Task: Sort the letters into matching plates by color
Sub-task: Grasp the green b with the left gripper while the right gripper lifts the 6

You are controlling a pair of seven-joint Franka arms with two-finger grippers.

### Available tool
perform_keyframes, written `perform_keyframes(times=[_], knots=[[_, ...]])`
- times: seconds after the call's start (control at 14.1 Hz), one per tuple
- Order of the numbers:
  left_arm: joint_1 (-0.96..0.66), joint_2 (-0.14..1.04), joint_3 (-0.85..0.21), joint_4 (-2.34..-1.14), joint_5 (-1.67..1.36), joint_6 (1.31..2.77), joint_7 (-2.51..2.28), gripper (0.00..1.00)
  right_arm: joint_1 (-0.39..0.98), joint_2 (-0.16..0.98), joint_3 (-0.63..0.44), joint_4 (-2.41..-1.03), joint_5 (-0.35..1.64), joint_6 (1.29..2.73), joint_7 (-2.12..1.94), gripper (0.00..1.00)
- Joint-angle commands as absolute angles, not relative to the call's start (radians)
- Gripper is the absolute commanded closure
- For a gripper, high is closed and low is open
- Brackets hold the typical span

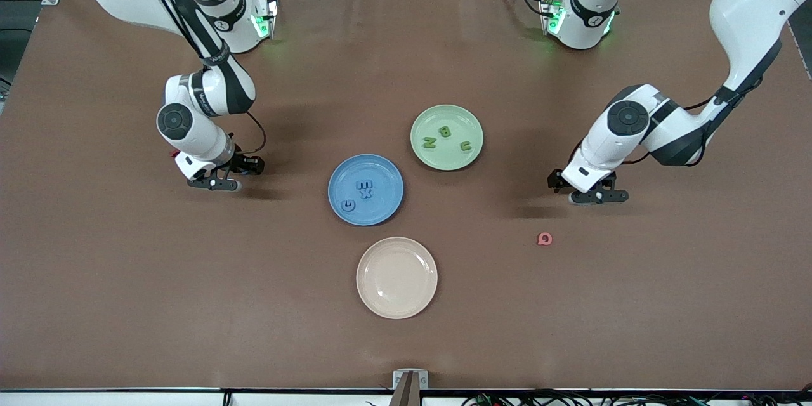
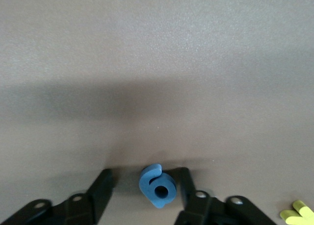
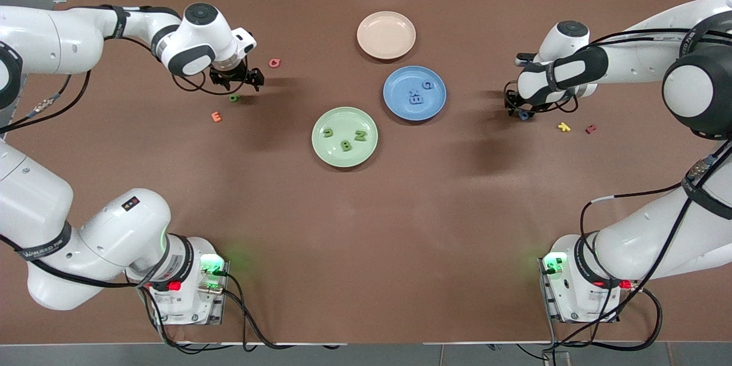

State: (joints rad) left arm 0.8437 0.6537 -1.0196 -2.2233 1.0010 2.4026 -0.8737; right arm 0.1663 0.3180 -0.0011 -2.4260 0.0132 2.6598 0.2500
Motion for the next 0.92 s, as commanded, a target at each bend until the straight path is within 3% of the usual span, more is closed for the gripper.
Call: perform_keyframes(times=[0.0, 0.28, 0.5, 0.71, 0.85], knots=[[0.885, 0.673, -1.026, -2.232, 1.026, 2.451, -0.857, 0.02, 0.164, 0.301, -0.006, -2.445, 0.008, 2.66, 0.239, 0.49], [0.888, 0.684, -0.991, -2.23, 1.026, 2.48, -0.857, 0.02, 0.16, 0.302, -0.006, -2.445, 0.008, 2.66, 0.232, 0.55], [0.888, 0.701, -0.966, -2.232, 1.034, 2.51, -0.857, 0.02, 0.16, 0.302, -0.006, -2.445, 0.008, 2.66, 0.232, 0.7], [0.887, 0.704, -0.956, -2.232, 1.04, 2.51, -0.859, 0.02, 0.16, 0.302, -0.006, -2.445, 0.009, 2.66, 0.233, 0.92], [0.887, 0.715, -0.954, -2.233, 1.046, 2.51, -0.861, 0.05, 0.16, 0.302, -0.006, -2.442, 0.008, 2.66, 0.235, 0.97]])
